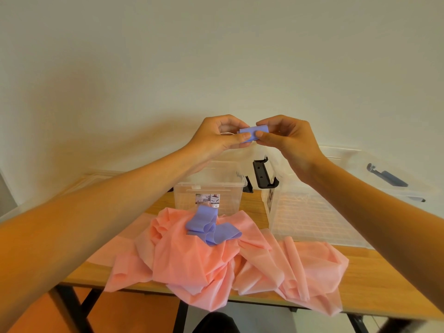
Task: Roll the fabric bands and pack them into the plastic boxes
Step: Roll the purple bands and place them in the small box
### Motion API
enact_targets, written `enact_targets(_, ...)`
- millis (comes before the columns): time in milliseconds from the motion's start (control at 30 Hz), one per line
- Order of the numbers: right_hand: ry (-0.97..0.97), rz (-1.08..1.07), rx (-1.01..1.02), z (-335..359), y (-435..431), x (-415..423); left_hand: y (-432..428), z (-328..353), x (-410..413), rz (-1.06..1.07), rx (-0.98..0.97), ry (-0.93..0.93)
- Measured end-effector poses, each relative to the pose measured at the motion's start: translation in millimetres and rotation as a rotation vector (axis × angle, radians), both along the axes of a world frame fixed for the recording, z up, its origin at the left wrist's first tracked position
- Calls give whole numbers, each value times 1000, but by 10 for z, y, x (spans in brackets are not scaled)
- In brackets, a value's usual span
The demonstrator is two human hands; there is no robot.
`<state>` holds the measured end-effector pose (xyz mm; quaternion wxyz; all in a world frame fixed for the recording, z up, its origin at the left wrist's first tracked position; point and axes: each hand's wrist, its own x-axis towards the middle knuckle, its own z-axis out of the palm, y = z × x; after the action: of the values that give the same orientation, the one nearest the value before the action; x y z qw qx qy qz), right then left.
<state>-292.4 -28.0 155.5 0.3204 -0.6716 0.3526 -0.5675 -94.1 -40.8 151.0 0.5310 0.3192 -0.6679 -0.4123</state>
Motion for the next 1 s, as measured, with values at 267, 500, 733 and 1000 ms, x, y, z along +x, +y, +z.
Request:
enact_targets(267, 131, -19, 65, -14, 19, 91, -55, -30, 174, -21, -48, -78)
enact_targets(500, 149, -43, 117, 0, -128, 286, -242, -23, 373, 0, -146, -252)
enact_targets(733, 138, -98, 126, -88, -478, 507, -573, -93, 529, 46, -163, -251)
enact_targets(1000, 234, -85, 136, -447, -906, 625, -1064, -396, 613, 108, -173, -336)
